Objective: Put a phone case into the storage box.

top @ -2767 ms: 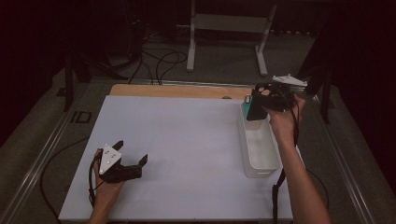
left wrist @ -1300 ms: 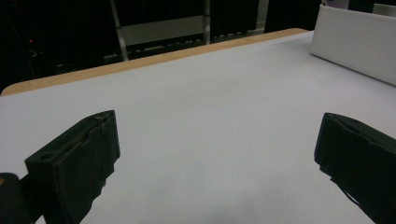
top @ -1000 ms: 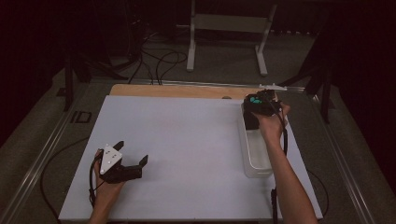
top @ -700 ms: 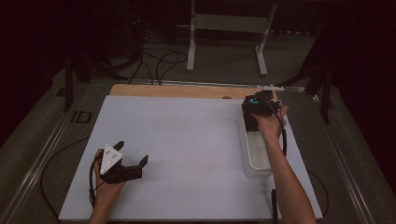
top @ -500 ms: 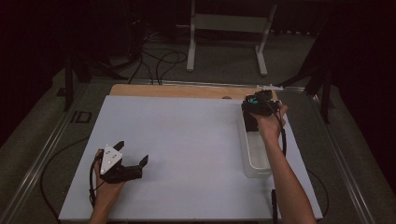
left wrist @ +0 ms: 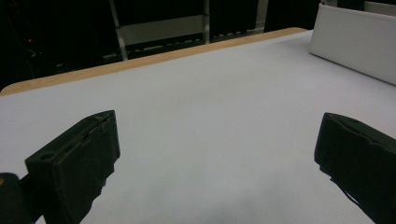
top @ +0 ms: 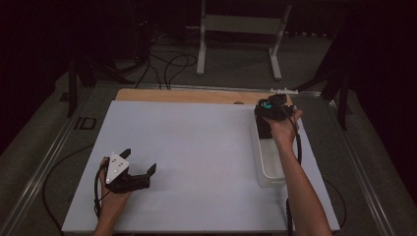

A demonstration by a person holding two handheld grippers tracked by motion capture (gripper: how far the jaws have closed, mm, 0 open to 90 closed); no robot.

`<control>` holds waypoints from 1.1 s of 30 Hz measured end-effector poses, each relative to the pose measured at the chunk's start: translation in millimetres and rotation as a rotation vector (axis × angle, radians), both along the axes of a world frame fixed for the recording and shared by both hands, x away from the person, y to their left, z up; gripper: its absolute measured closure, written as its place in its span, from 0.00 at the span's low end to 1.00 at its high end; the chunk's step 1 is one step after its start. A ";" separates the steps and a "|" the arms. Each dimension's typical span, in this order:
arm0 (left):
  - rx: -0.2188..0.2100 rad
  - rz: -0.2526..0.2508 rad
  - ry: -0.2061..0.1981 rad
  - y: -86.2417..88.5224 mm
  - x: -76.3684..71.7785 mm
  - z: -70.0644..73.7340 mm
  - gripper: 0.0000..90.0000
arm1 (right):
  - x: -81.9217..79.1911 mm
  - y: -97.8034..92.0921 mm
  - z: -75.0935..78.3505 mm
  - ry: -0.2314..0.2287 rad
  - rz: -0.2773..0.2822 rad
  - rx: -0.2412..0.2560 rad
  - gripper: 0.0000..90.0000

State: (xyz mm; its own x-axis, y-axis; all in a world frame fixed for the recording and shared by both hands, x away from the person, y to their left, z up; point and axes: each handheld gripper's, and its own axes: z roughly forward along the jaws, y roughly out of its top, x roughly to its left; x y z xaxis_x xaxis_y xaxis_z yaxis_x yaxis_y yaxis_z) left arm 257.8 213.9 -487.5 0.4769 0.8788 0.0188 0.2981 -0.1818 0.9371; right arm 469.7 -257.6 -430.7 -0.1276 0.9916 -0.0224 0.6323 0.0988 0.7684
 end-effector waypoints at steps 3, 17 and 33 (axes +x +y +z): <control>0.001 -0.001 0.002 -0.1 0.1 -0.1 0.01 | 0.3 -2.4 0.4 -0.001 0.007 0.030 0.11; -0.001 0.003 0.002 1.5 -0.1 0.8 0.01 | -8.9 -7.1 13.3 -0.064 0.041 0.075 0.09; -0.009 -0.027 0.020 2.2 -0.6 3.7 0.01 | -39.6 14.1 23.8 -0.092 0.193 0.085 0.09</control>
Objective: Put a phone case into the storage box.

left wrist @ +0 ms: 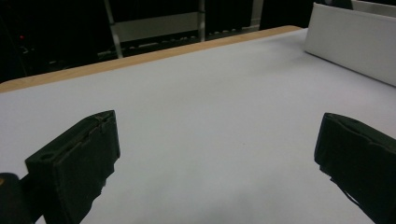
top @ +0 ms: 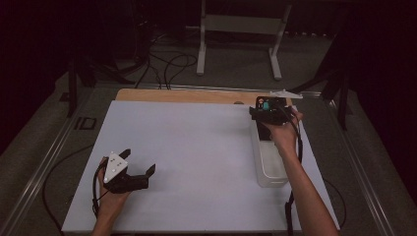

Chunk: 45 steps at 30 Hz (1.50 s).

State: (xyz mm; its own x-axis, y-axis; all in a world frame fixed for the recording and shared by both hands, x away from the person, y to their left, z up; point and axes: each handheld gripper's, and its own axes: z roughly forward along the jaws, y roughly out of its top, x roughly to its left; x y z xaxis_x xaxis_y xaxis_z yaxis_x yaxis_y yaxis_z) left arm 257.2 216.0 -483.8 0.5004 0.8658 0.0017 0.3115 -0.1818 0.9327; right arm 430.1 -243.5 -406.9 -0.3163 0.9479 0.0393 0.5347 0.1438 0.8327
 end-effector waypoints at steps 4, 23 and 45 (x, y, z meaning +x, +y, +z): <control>-0.016 -0.012 0.003 0.3 -0.5 1.5 0.01 | -7.8 1.8 0.2 -0.007 0.042 0.004 0.09; -0.069 -0.010 0.012 12.9 -3.3 10.2 0.01 | -76.0 13.5 -2.0 -0.099 0.185 0.042 0.09; -0.064 -0.017 -0.013 25.1 -11.2 15.1 0.01 | -149.8 1.5 -33.5 -0.195 0.221 0.120 0.09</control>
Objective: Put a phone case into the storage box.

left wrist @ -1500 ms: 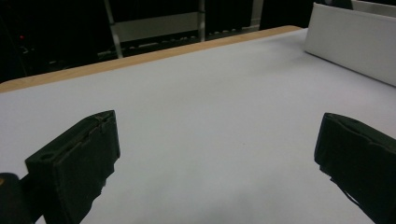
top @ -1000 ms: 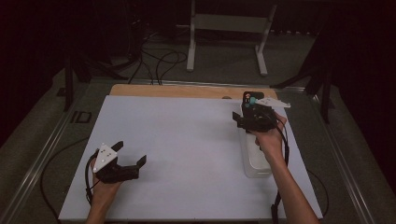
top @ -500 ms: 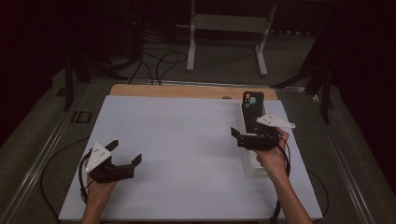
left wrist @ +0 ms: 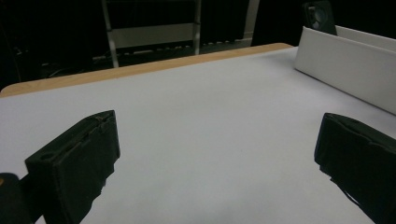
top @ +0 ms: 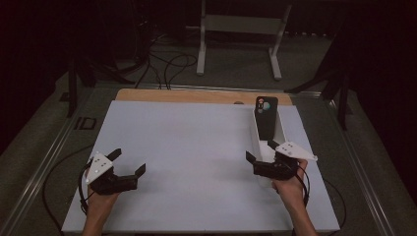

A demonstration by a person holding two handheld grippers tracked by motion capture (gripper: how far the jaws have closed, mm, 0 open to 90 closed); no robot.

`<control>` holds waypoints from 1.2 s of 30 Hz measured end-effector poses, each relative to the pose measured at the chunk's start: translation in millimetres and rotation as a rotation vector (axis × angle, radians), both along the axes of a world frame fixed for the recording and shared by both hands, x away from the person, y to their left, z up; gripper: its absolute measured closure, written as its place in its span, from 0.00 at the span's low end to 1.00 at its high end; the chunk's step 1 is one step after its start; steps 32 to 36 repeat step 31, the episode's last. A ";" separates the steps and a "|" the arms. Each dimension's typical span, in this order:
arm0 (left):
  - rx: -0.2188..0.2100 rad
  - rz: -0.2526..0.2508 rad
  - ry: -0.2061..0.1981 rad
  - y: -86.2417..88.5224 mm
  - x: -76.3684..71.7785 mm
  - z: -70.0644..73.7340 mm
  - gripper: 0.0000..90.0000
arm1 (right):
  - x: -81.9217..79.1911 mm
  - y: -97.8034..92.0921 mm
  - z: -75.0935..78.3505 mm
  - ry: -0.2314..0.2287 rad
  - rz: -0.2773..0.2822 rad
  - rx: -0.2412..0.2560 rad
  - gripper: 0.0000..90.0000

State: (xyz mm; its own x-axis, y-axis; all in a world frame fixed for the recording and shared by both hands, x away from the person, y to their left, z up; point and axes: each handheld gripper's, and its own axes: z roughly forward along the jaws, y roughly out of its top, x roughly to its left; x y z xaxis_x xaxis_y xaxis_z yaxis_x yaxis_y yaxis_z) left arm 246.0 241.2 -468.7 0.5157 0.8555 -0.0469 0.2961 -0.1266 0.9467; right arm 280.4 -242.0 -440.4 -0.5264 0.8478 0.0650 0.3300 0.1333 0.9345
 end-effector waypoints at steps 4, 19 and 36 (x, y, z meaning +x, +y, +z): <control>0.004 -0.001 -0.007 0.7 -1.4 -1.2 0.01 | -8.9 -3.6 -8.1 -0.025 0.011 0.019 0.09; 0.044 0.019 -0.006 4.1 -3.4 -12.5 0.01 | -25.4 -15.0 -29.1 -0.057 -0.025 0.008 0.09; 0.071 0.036 -0.007 -5.4 -2.9 -15.4 0.01 | -27.2 -15.7 -32.7 -0.065 -0.012 0.010 0.09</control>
